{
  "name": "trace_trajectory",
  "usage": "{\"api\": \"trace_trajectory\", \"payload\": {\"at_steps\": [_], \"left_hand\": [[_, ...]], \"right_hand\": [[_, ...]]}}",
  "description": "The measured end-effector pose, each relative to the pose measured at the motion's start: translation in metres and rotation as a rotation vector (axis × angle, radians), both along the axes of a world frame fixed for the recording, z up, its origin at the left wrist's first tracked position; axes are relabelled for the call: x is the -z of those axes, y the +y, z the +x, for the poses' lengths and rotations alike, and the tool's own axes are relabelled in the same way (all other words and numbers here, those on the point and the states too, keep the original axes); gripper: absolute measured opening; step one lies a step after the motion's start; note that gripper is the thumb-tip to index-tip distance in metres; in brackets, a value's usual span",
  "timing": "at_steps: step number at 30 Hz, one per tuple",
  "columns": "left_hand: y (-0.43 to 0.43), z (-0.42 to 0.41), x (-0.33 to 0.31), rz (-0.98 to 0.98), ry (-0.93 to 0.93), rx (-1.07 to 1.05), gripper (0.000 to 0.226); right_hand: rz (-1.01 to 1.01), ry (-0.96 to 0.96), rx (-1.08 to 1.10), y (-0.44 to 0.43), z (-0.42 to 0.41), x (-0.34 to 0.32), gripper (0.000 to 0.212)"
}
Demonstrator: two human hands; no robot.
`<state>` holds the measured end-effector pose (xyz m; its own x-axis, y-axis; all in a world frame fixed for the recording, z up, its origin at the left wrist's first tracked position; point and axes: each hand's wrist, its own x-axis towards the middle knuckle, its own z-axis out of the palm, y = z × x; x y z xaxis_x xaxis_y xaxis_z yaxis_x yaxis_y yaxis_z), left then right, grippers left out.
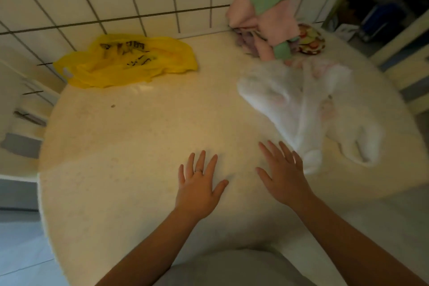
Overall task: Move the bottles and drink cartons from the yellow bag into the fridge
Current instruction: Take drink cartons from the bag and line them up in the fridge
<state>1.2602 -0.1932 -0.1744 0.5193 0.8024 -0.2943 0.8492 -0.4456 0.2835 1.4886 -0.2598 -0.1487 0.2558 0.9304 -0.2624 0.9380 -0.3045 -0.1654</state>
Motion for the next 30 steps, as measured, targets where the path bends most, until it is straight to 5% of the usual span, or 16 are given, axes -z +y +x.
{"api": "trace_trajectory", "payload": {"at_steps": [10,19,22,30], "left_hand": [[-0.036,0.180,-0.002,-0.112,-0.147,-0.090,0.081],[0.000,0.306,-0.015,-0.598,-0.764,-0.824,0.122],[0.017,0.332,-0.017,-0.660,-0.890,-1.060,0.111],[0.051,0.365,-0.018,-0.732,-0.771,-1.253,0.099]], "right_hand": [[0.036,0.066,0.070,-0.060,0.166,0.004,0.068],[0.096,0.174,0.348,-0.026,0.280,0.002,0.082],[0.075,0.199,0.437,0.004,0.302,-0.003,0.094],[0.100,0.641,0.704,0.075,0.334,0.004,0.111]]}}
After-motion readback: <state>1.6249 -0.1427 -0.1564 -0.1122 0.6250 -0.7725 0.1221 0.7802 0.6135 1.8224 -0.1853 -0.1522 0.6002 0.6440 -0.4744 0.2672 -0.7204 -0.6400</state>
